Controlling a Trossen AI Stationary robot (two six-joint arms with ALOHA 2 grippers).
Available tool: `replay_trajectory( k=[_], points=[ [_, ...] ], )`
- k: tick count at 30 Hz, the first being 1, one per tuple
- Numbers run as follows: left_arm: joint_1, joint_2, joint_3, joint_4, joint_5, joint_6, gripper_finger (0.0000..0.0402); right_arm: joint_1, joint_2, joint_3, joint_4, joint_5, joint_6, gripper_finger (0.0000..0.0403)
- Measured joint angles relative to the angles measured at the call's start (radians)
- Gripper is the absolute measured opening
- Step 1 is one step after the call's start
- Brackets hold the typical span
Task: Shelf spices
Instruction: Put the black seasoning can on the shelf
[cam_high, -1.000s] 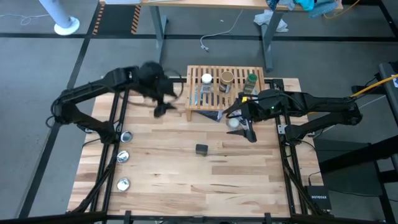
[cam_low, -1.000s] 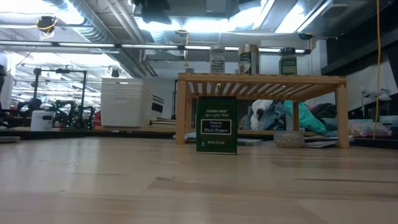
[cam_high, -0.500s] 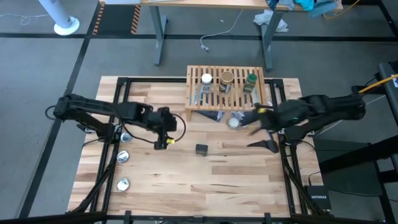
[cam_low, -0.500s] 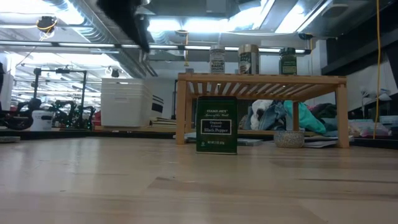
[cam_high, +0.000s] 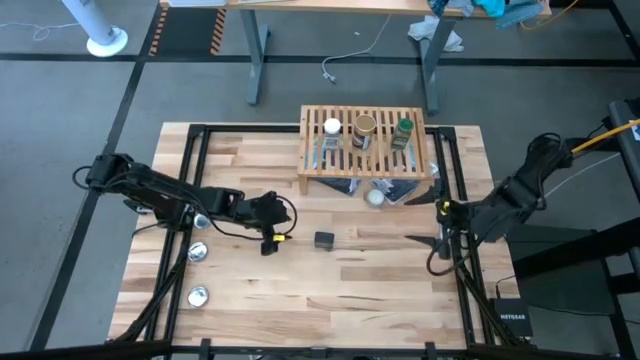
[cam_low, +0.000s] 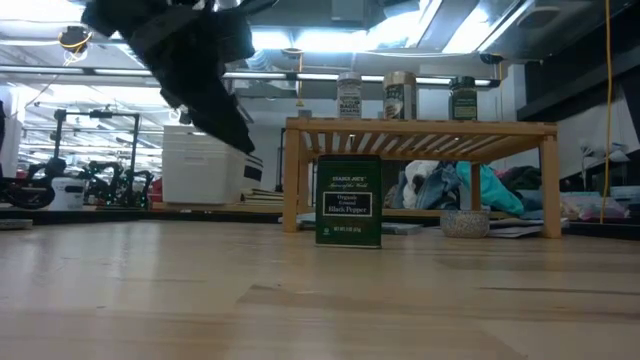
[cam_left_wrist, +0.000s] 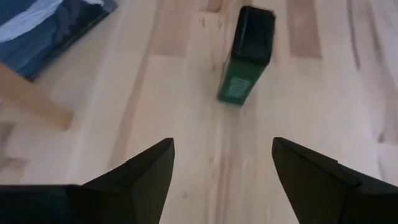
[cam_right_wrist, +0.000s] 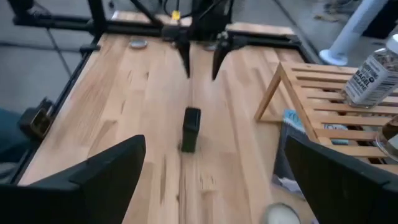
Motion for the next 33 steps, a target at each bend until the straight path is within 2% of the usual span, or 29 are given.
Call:
replay_trajectory(
  k=[5,12,24,33],
  points=[
    [-0.012,0.007,-0.092,0.212,0.024,-0.033,0.0265,0.059,0.001,-0.102,0.120,0.078,0.027,0.0390],
    [-0.027,0.091,-0.131,0.354,0.028,-0.035,0.0265,0.120,-0.002,-0.169,0.170,0.172,0.107,0.0390],
    [-0.020,0.348,-0.134,0.698,0.046,0.025,0.0265,0.204,-0.003,-0.181,0.173,0.274,0.150,0.0390],
    [0.016,0.412,-0.131,0.860,0.079,0.054,0.0265,0.202,-0.003,-0.181,0.173,0.287,0.150,0.0390]
  ],
)
